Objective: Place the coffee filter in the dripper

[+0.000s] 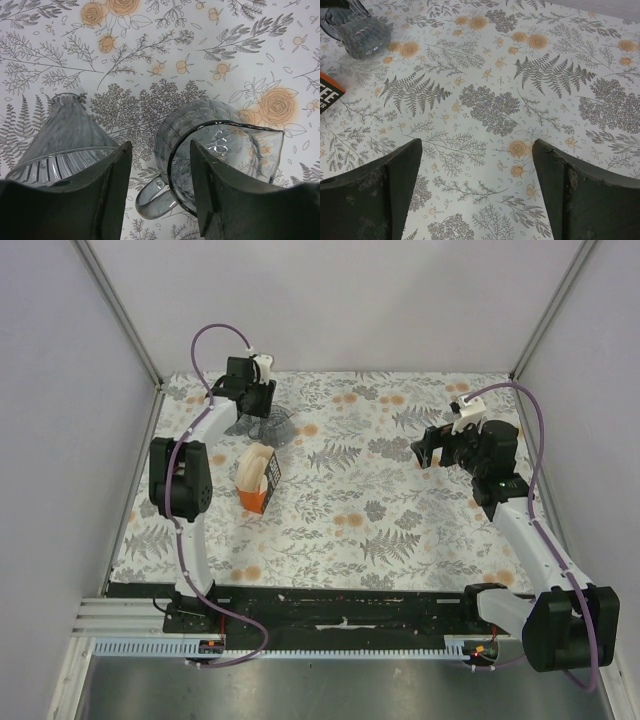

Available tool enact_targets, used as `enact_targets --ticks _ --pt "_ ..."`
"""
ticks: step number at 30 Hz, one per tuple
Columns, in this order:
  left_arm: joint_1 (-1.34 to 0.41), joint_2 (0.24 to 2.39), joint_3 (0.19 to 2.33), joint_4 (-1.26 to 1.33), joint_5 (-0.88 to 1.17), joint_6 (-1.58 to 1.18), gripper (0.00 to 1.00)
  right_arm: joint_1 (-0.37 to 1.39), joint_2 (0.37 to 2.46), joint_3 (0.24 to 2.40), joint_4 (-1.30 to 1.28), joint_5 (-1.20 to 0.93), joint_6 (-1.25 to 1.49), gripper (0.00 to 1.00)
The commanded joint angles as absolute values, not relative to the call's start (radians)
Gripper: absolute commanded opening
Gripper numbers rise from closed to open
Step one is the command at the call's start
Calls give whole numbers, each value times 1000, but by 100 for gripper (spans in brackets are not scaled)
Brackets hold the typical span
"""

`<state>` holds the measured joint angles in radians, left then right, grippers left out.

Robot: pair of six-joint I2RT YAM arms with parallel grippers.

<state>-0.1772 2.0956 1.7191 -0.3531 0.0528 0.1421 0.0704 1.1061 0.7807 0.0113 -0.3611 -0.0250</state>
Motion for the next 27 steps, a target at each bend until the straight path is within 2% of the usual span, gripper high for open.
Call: enact_targets --ticks 1,3,5,11,17,27 --pt "-179 2126 1770 -360 37 196 54 77 1104 828 9 -353 -43 98" --pt "-184 2138 1773 -364 43 196 50 77 1103 830 6 -350 -44 98" --pt "-186 2148 1778 -364 54 192 42 78 1098 830 3 -347 -44 98" --pt "-193 2146 1819 -408 138 152 2 80 1089 828 2 -341 -46 98" --pt "-256 2088 1822 -439 186 115 2 84 1080 831 3 -339 -46 98" --pt "-495 1980 1744 -497 190 106 2 89 1049 845 -37 -313 -46 98"
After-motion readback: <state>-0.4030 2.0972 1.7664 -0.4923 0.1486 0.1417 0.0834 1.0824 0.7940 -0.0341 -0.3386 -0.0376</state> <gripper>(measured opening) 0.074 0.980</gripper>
